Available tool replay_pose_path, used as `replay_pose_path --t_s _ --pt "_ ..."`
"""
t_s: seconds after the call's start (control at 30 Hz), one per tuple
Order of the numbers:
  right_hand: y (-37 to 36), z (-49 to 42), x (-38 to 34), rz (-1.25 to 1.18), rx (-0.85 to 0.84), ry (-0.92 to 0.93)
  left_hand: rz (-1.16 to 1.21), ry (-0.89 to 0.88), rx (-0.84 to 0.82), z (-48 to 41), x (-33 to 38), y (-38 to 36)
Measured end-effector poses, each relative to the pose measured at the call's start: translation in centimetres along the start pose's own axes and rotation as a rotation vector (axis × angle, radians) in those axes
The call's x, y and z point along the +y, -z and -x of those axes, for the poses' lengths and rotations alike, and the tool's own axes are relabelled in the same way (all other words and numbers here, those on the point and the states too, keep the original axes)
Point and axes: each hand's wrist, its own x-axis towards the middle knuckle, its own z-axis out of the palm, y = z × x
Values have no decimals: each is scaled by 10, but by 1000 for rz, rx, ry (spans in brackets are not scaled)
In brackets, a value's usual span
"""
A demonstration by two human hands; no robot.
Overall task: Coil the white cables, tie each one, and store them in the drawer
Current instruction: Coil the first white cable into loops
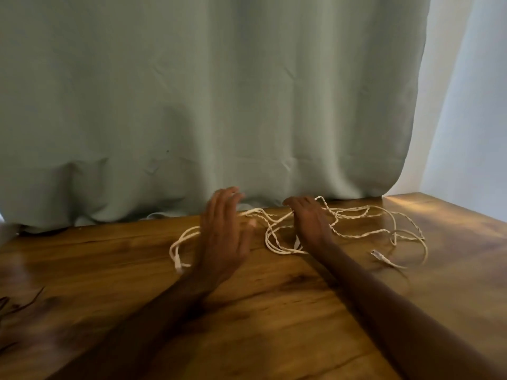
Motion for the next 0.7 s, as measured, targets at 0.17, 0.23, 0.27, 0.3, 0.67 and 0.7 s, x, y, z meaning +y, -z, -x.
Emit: replay_pose_path --t_s 0.17,0.23,0.27,0.3,0.67,0.7 --pt "-5 5 0 -68 -42 5 -304 -243 -197 -13 35 -52" --pt "-3 6 1 -111 -19 -20 -464 -251 -298 -27 39 -60" --pt "-3 6 2 -137 1 -29 -485 -244 -355 -33 39 -63" --pt "-3 5 2 -158 20 -31 -470 -244 -395 -38 39 -64" --pt "-15 0 19 115 29 -184 75 17 -4 -67 15 -7" --pt "-15 0 24 135 -25 -249 146 71 52 -70 14 2"
